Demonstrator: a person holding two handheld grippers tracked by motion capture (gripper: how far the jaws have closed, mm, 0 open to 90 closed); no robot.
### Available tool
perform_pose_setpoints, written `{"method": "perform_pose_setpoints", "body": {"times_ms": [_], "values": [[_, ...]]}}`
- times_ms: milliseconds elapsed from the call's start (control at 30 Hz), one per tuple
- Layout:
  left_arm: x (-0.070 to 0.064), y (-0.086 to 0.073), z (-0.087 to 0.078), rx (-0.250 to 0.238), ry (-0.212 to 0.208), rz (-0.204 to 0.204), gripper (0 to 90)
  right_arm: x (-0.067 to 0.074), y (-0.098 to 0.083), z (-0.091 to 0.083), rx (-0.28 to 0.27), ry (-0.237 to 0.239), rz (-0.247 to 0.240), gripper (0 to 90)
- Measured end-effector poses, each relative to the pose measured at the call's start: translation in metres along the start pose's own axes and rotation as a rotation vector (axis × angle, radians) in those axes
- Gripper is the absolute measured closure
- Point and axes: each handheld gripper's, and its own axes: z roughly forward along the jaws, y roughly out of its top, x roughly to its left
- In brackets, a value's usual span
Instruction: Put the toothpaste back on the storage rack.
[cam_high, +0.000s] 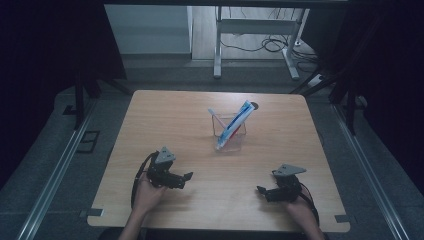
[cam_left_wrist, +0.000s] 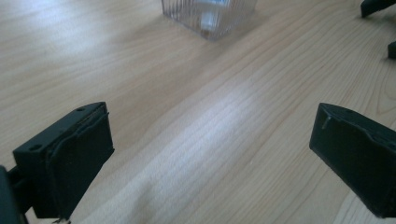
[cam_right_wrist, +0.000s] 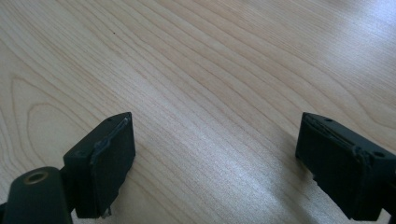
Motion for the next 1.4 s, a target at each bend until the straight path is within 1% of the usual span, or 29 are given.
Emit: {"method": "perform_pose_setpoints", "body": {"times_ms": [333, 500, 767, 933, 1000, 1033, 1233, 1400], "values": [[-0.003, -0.018, 0.005, 0.026, 0.015, -0.007, 0.0, 0.000, 0.000, 0.000, -0.001, -0.001, 0.000, 12.3], [-0.006, -0.024, 0.009, 0.045, 0.022, 0.000, 0.0, 0.000, 0.000, 0.000, -0.002, -0.001, -0.001, 12.4], [-0.009, -0.031, 0.017, 0.095, 0.019, 0.012, 0.0, 0.000, 0.000, 0.000, -0.003, -0.001, -0.002, 12.3], [-0.010, -0.034, 0.021, 0.122, 0.013, 0.009, 0.0, 0.000, 0.000, 0.000, -0.003, -0.001, -0.002, 12.4], [-0.011, -0.034, 0.023, 0.144, 0.016, 0.007, 0.0, 0.000, 0.000, 0.000, -0.003, -0.001, -0.002, 12.4], [-0.011, -0.034, 0.023, 0.150, 0.018, 0.024, 0.0, 0.000, 0.000, 0.000, -0.003, -0.001, -0.002, 12.4], [-0.014, -0.033, 0.025, 0.164, 0.038, 0.034, 0.0, 0.000, 0.000, 0.000, -0.003, -0.001, -0.002, 12.3], [-0.014, -0.033, 0.025, 0.164, 0.041, 0.032, 0.0, 0.000, 0.000, 0.000, -0.003, -0.001, -0.003, 12.3]]}}
